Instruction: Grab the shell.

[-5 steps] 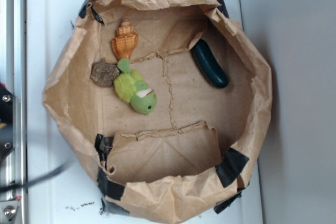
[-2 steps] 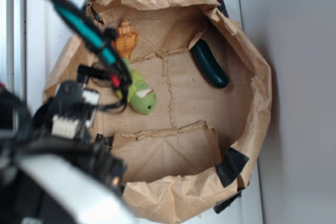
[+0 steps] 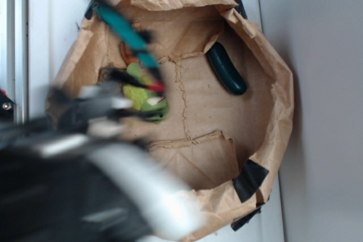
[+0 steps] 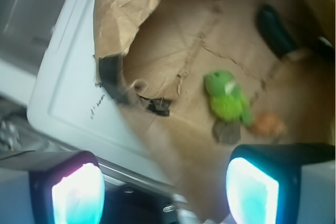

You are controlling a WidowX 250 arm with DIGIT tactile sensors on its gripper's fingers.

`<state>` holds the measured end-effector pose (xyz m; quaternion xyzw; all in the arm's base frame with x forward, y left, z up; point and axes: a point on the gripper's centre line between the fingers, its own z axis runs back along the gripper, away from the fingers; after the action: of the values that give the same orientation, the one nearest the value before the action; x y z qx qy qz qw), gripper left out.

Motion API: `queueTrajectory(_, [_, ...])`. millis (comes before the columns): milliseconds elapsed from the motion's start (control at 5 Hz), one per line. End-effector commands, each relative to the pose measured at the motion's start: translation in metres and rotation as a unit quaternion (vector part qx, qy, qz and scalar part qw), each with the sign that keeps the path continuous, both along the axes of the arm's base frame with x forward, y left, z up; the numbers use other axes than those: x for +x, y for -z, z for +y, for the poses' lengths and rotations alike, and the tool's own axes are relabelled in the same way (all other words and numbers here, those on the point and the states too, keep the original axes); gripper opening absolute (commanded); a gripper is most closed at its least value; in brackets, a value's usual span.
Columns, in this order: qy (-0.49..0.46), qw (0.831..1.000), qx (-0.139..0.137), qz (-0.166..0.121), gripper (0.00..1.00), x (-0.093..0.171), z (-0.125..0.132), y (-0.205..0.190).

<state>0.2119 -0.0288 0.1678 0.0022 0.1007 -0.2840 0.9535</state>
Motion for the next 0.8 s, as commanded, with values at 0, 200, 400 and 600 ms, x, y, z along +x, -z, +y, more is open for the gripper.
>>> queueTrajectory(0, [0.188,0.980,-0.071,0.008,1.00,0.038,0.064,-0.020])
queueTrajectory(200, [0.311,0.948,-0.035,-0.065,1.00,0.009,0.063,-0.018])
queueTrajectory(400, [0.311,0.948,-0.035,-0.065,1.00,0.009,0.063,-0.018])
queueTrajectory(600, [0.311,0.948,-0.035,-0.065,1.00,0.009,0.063,-0.018])
